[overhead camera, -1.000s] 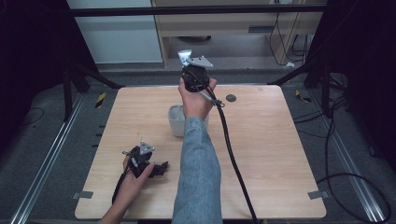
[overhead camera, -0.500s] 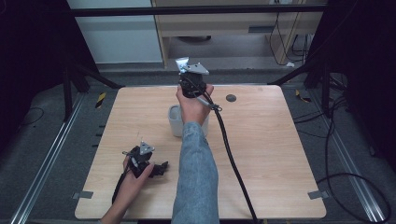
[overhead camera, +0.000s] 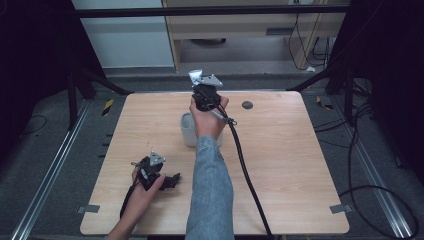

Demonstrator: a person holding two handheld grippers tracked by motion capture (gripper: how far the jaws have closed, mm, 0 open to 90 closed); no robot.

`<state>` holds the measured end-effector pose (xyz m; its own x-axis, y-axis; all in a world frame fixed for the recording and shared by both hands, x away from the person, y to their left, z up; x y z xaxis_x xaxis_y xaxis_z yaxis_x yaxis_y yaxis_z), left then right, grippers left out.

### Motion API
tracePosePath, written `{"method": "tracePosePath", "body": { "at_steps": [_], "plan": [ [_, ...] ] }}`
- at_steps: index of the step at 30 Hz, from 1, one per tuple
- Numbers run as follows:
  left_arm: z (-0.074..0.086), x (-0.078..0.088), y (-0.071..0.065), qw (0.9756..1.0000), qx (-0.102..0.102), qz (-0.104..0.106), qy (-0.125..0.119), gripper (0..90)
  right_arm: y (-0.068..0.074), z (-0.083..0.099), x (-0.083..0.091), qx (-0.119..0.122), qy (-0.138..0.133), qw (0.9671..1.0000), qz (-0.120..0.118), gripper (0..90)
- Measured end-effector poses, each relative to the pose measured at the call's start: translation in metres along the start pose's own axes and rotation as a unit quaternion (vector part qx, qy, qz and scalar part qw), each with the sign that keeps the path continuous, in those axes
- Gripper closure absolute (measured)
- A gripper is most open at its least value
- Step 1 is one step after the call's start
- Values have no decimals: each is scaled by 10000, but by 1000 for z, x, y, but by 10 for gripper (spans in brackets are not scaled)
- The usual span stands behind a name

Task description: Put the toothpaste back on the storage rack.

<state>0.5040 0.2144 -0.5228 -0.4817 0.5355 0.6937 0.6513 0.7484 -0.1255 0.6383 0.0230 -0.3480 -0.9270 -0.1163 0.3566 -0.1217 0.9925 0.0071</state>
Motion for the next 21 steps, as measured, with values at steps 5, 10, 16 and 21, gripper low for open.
{"method": "tracePosePath", "body": {
  "at_steps": [5, 10, 16, 21],
  "plan": [
    [0, 0, 0, 10000, 9, -1, -14, 0, -1, 8, -2, 15, 55, 10000, 31, 793],
    [0, 0, 0, 10000, -3, 3, 1, 0, 1, 14, -4, 57, 101, 9999, -4, 792],
    [0, 0, 0, 10000, 5, 4, -12, 0, 4, 18, -6, 117, 182, 9998, -50, 791],
    [0, 0, 0, 10000, 2, 7, -10, 0, 3, 21, -6, 180, 254, 9995, -49, 791]
  ]
}}
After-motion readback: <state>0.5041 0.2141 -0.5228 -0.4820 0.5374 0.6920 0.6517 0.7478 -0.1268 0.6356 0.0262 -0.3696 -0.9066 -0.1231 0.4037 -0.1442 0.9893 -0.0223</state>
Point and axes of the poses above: each handheld gripper's, and its own axes: x roughly backward along the jaws, z roughly out of its underside, y roughly to its left, the point moved 2 cm from there along -x, roughly forward along the jaws, and after that the axes turned 12 degrees about z, right-handed, at the moved point
